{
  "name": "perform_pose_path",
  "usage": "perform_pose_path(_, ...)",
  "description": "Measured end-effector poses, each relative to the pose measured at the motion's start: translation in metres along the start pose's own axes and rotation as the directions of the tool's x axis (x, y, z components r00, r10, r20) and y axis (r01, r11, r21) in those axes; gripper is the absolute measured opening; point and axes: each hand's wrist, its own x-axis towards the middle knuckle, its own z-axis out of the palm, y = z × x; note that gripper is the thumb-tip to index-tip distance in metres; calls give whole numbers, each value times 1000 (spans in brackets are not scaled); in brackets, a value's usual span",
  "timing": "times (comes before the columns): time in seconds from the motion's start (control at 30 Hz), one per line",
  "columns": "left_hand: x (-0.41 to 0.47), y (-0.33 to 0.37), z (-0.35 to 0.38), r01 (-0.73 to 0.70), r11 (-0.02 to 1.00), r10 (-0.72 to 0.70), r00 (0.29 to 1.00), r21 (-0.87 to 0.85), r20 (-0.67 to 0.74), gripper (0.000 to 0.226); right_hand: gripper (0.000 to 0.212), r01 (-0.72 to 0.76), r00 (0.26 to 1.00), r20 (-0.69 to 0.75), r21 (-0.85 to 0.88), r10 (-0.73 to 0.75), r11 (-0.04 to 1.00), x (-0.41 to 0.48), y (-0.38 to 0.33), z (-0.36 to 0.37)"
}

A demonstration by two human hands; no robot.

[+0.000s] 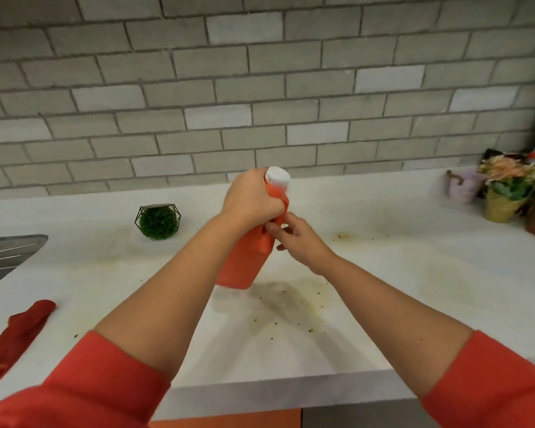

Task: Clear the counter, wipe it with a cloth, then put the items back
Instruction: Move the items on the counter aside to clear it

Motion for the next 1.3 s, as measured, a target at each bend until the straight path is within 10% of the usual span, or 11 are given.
perform_pose_path(0.77, -14, 320, 234, -32, 888, 109, 984, -459, 143, 24, 34, -245, 820, -569, -439, -56, 865, -178, 45, -337)
perform_pose_path(1.3, 7, 437, 358, -89, 777, 286, 932, -624, 224, 22, 28, -456, 630, -776, -407, -36, 792, -219, 91, -483)
